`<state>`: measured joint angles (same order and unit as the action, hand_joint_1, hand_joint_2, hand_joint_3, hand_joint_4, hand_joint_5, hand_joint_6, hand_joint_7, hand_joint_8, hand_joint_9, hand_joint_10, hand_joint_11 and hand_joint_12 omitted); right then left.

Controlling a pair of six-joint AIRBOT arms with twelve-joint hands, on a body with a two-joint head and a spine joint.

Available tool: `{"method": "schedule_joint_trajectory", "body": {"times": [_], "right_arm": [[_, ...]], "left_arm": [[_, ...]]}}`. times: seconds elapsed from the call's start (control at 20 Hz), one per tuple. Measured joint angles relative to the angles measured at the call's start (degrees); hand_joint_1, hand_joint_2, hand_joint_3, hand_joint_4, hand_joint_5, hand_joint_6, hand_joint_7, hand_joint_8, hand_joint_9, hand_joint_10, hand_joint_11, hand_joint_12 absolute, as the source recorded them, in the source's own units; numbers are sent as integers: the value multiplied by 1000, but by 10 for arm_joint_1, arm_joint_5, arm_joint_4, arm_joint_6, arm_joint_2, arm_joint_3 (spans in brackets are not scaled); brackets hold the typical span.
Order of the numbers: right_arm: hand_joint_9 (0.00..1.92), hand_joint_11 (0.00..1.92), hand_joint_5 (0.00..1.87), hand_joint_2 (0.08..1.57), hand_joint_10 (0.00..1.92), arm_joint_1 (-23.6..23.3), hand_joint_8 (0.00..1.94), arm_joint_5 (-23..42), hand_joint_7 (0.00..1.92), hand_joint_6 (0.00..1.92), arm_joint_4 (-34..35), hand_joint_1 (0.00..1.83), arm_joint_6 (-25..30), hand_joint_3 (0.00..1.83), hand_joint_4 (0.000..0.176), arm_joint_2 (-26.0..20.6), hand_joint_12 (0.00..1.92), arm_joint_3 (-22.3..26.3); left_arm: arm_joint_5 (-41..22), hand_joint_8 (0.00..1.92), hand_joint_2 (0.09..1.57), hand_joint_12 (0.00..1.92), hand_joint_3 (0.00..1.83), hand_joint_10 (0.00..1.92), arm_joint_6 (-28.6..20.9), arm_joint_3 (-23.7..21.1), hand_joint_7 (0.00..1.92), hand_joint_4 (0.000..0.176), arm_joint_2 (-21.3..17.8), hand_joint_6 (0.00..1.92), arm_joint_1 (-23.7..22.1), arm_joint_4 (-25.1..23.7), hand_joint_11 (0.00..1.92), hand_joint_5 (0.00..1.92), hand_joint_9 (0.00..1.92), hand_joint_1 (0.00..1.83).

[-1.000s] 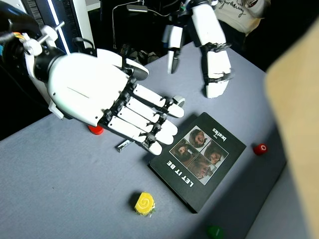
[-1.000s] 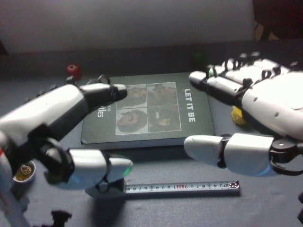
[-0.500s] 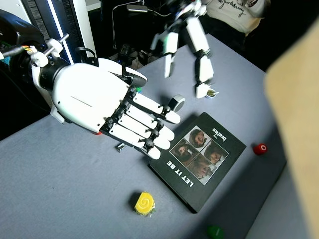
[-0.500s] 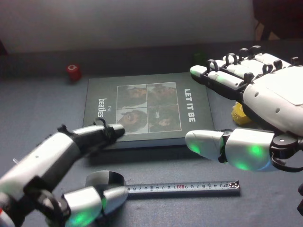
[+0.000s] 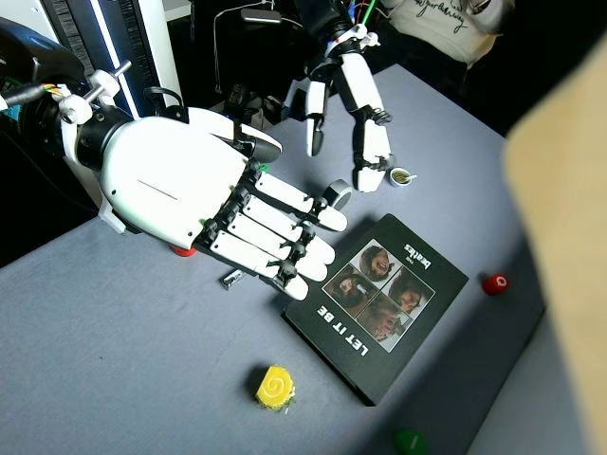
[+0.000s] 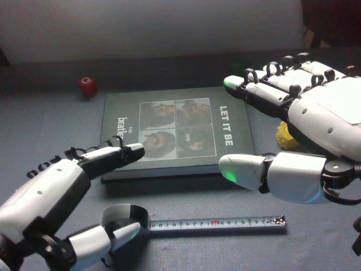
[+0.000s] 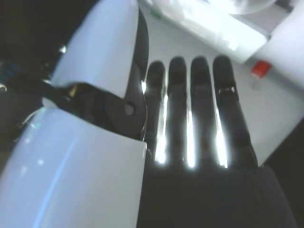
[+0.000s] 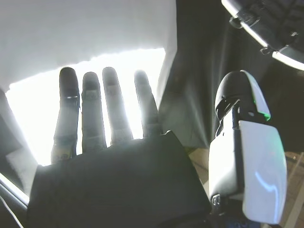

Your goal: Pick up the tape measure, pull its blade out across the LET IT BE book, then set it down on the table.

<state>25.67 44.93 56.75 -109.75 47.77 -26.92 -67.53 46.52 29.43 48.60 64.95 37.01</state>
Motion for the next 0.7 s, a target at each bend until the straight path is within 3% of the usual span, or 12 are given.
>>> {"method": "schedule_joint_trajectory", "body": {"times": [0.25, 0.7], "right_arm": [[92, 0, 76, 1072, 1, 0, 1, 0, 135, 1, -8, 0, 5, 0, 122, 0, 610, 0], [75, 0, 70, 1071, 3, 0, 0, 3, 124, 0, -15, 0, 17, 0, 121, 1, 570, 0]], "left_arm": [[5, 8, 1056, 571, 0, 2, 10, 26, 454, 0, 24, 5, 13, -32, 201, 437, 402, 1272], [14, 2, 1078, 559, 3, 1, 27, 75, 455, 0, 51, 2, 19, -33, 202, 437, 408, 1269]]}}
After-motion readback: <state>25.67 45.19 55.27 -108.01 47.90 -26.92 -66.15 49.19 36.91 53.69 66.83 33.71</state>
